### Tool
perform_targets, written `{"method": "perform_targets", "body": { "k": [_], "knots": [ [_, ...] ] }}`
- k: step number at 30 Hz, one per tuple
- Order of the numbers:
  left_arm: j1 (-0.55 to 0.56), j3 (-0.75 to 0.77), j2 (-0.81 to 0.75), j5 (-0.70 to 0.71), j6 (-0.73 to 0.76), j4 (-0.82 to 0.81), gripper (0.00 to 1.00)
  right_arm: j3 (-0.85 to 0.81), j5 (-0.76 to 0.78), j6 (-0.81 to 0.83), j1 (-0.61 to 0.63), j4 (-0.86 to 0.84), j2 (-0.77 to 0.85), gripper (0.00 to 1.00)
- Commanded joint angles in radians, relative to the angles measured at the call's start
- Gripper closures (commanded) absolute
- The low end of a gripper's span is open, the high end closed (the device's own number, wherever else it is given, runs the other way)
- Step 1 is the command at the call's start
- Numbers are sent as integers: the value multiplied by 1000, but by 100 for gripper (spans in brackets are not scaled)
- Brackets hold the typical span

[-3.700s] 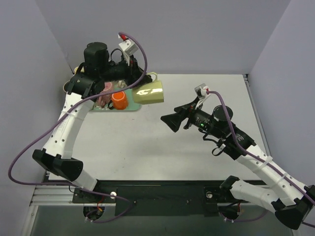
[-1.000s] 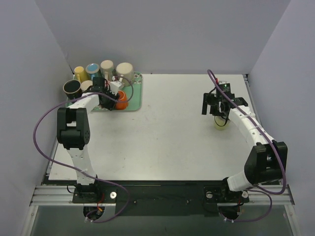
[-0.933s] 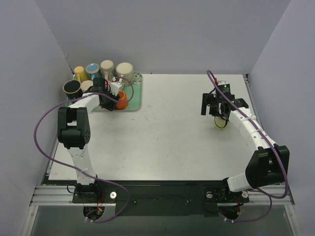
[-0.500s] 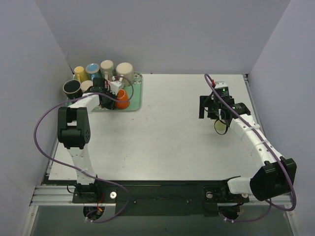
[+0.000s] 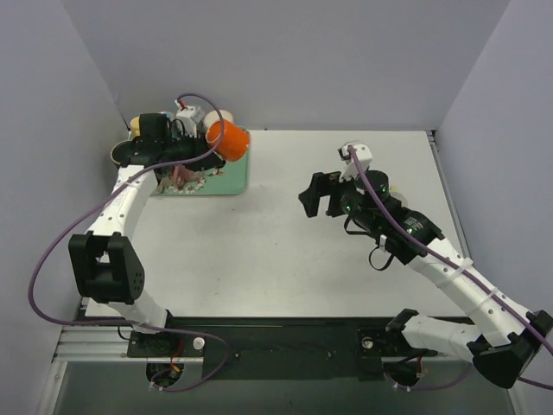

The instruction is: Turn the mug right side up

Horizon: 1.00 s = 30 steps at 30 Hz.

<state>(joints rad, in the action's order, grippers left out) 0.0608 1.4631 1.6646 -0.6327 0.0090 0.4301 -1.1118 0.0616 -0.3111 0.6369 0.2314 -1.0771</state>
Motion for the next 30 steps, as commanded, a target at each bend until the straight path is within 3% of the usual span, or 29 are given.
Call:
{"method": "perform_targets", "body": {
  "k": [1,6,9,15,20,22,23,24,25,26,27,28,29,30],
  "knots": [
    [66,34,-144,-292,-237,-53,100,30,-170,-126,147,-415,-9,7],
    [131,29,-271,-386,-301,-36,100,-20,-217,-187,225,-570,-61,8],
    [187,86,-287,-400,-268,68,100,-7,-160,-200,234,-647,-61,12],
    [243,57,-316,-455,-297,105,100,6,-126,-154,234,-742,-40,13],
    [319,107,-324,-438,-198,200,100,0,-109,-174,233,-799,-55,26],
    [353,118,-319,-440,-153,257,100,-9,-129,-186,234,-826,-63,41],
    [359,118,-319,-446,-149,256,100,-20,-137,-190,234,-828,-67,64],
    [366,115,-319,-449,-142,257,100,-28,-143,-197,234,-827,-70,75],
    [366,114,-318,-449,-139,248,100,-36,-143,-197,234,-822,-72,94],
    [361,115,-318,-431,-138,243,100,-36,-131,-197,233,-807,-64,100],
    [359,117,-319,-370,-132,254,65,-30,-126,-189,233,-791,-47,100],
    [356,123,-319,-340,-124,284,43,-26,-103,-174,233,-755,-40,100],
    [355,123,-324,-309,-85,301,13,-20,-82,-161,233,-730,-14,100],
    [347,118,-325,-294,-70,321,12,-19,-34,-139,233,-666,-3,100]
  ]
}}
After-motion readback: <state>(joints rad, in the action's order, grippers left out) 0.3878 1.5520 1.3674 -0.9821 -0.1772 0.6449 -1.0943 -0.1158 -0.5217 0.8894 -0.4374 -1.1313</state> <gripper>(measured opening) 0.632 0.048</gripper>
